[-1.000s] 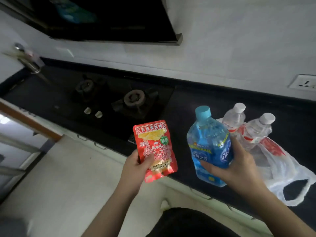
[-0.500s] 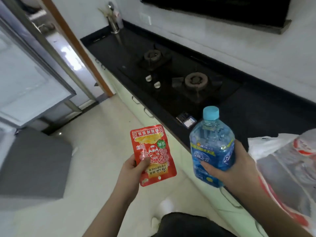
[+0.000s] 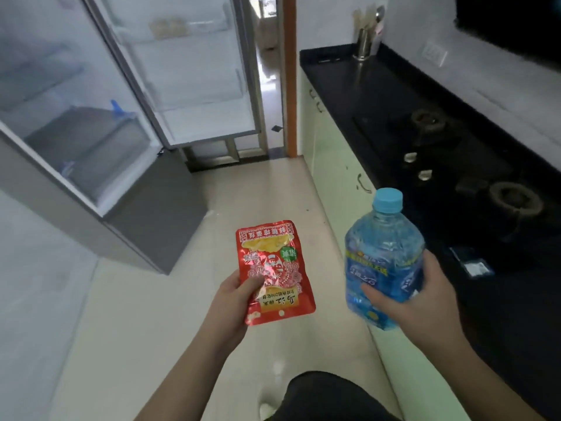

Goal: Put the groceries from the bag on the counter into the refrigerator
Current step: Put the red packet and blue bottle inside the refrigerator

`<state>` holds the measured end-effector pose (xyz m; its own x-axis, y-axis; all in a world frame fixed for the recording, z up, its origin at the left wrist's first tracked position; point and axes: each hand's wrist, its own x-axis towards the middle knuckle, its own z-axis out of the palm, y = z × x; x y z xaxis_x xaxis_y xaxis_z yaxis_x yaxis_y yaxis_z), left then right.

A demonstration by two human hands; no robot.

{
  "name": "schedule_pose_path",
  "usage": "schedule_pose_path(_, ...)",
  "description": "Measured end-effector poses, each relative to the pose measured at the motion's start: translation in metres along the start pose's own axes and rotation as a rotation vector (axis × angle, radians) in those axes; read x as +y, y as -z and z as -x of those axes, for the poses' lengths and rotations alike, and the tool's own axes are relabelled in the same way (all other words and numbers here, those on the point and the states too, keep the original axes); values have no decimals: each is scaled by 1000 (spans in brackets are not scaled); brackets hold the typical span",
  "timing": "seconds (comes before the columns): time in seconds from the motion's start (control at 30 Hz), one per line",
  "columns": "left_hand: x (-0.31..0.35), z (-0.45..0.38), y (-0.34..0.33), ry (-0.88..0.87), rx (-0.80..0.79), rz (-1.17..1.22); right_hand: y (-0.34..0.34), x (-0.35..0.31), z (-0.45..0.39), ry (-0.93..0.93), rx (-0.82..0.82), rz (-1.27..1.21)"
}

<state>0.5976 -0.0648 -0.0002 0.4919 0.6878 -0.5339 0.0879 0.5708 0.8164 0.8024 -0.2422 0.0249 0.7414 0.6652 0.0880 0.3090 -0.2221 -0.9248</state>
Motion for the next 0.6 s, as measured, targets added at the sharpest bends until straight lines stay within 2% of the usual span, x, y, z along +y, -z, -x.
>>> schedule_pose_path(0.27,40,7,117,-87,123,125,-130,-51,-27,103,-224,-46)
schedule_pose_path(0.47,53,4,177,-135,256,218,-187,-72,-56,152,-381,-36)
schedule_pose_path(0.6,62,-9,194,-172,315,255,-218,-77,-87,188,-458,-37)
